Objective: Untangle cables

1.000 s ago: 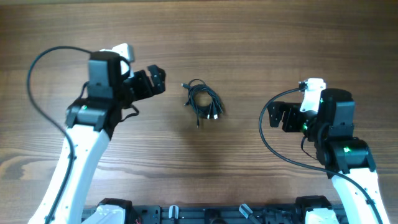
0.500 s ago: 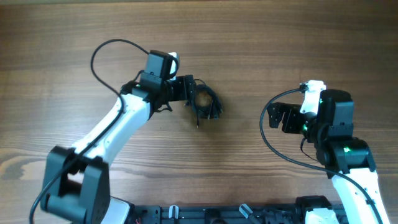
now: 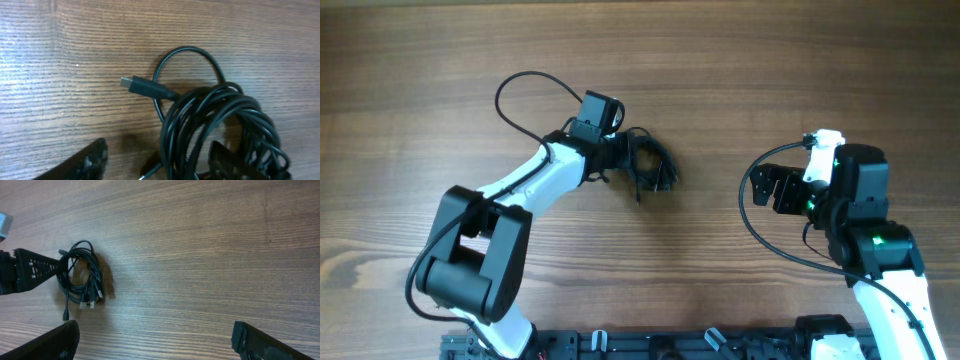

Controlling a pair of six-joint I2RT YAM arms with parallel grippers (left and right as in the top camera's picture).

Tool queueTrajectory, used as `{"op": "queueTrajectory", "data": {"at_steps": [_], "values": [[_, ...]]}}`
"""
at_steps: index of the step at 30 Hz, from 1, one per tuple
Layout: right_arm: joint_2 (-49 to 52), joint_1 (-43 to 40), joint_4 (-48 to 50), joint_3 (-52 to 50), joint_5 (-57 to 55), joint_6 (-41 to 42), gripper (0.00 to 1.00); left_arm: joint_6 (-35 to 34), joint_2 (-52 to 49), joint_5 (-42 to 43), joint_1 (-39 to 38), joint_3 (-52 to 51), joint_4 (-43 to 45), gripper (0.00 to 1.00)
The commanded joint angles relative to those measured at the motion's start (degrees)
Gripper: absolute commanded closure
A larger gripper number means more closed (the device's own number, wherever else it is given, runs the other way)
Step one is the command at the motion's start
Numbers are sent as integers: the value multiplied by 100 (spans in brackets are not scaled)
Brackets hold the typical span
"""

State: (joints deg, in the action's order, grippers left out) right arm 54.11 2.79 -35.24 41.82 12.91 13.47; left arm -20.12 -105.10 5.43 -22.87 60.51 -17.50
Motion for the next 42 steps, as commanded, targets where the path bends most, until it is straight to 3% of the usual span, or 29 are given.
{"op": "queueTrajectory", "data": {"at_steps": [1,10,14,19,23,29,35,38,42], "values": [[-20,-20,-4,146,70,66,0,-11,-138,-94,-17,63,37,47],[-20,-20,-4,144,70,63,0,-26,-374,-20,-400,57,72,56],[-20,-20,-4,146,70,63,0,-24,-382,-17,-398,59,85,76],[96,-20,-4,144,70,61,0,-4,-37,-17,-343,70,81,74],[212,-17,-4,144,81,63,0,-9,413,85,-343,68,-76,92],[365,-17,118,144,743,20,1,-9,828,1401,-343,68,-772,96],[754,4,409,144,1812,-234,1,-7,846,2865,-343,70,-815,96],[1051,96,533,144,2374,-529,2,-4,846,3254,-341,68,-780,96],[1427,319,756,144,2481,-597,14,-9,846,3294,-339,68,-769,96]]}}
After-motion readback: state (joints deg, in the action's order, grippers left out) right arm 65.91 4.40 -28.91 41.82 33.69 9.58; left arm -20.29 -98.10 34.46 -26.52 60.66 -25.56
